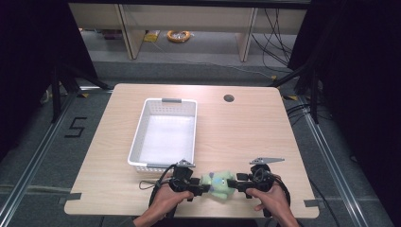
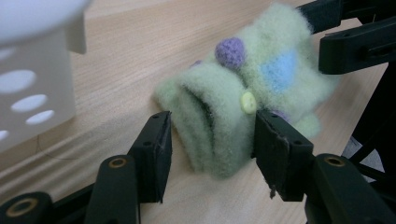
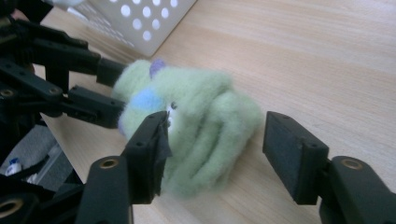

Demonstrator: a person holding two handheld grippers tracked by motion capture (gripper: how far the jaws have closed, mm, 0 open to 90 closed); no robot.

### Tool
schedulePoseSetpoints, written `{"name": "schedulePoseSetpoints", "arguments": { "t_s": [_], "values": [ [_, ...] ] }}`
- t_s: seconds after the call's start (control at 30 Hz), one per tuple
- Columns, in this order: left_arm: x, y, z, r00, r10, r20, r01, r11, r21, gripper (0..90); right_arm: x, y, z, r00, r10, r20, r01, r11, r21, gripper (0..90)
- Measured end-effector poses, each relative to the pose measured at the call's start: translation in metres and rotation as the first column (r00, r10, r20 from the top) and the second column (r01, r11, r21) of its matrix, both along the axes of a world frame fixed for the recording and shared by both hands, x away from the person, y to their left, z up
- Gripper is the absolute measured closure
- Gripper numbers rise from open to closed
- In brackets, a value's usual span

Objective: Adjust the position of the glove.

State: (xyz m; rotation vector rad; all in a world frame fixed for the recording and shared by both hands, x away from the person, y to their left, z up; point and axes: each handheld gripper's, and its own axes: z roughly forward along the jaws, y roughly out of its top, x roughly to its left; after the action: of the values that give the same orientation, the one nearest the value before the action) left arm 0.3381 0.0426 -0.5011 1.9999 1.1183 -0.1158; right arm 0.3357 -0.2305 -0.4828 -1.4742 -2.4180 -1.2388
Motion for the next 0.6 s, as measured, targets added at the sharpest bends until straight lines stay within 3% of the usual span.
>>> {"name": "schedulePoseSetpoints", "arguments": {
  "t_s": [0.03,0.1,0.13,0.17,0.2,0.3,0.47,0.53,0.6],
  "values": [
    [0.000,0.000,0.000,1.0000,0.003,0.002,-0.003,1.0000,0.000,47.1,0.002,0.001,-0.003,0.9998,0.013,0.012,-0.013,1.000,-0.003,42.8],
    [0.000,-0.001,-0.002,0.9999,0.008,-0.010,-0.008,1.0000,-0.005,46.7,0.005,0.003,-0.009,0.9999,0.009,-0.005,-0.009,1.000,-0.029,42.5],
    [0.000,-0.002,-0.003,0.9999,0.004,-0.012,-0.004,1.0000,0.002,46.9,0.006,0.006,-0.012,0.9981,-0.006,-0.061,0.005,1.000,-0.015,42.7],
    [-0.001,-0.003,-0.004,0.9999,0.001,-0.015,-0.001,1.0000,0.002,46.9,0.006,0.006,-0.012,0.9981,-0.006,-0.061,0.005,1.000,-0.015,42.7],
    [0.000,-0.003,-0.004,0.9999,-0.005,-0.016,0.005,1.0000,0.001,47.0,0.009,0.005,-0.016,0.9993,0.018,-0.034,-0.019,1.000,-0.018,42.6],
    [0.000,-0.005,-0.005,0.9999,-0.009,-0.010,0.009,1.0000,0.004,49.3,0.011,0.008,-0.021,0.9980,0.021,-0.060,-0.021,1.000,-0.005,43.6],
    [-0.002,-0.006,-0.007,1.0000,-0.007,-0.006,0.007,0.9999,0.011,53.6,0.009,0.010,-0.022,0.9984,0.017,-0.054,-0.018,1.000,-0.009,48.8],
    [-0.001,-0.006,-0.008,0.9997,-0.021,-0.015,0.021,0.9998,0.001,54.2,0.009,0.010,-0.024,0.9979,0.031,-0.057,-0.029,0.999,0.021,50.6],
    [-0.001,-0.006,-0.008,0.9999,-0.006,-0.015,0.007,0.9999,0.009,55.0,0.008,0.010,-0.024,0.9980,0.030,-0.056,-0.029,0.999,0.020,52.0]
  ]
}}
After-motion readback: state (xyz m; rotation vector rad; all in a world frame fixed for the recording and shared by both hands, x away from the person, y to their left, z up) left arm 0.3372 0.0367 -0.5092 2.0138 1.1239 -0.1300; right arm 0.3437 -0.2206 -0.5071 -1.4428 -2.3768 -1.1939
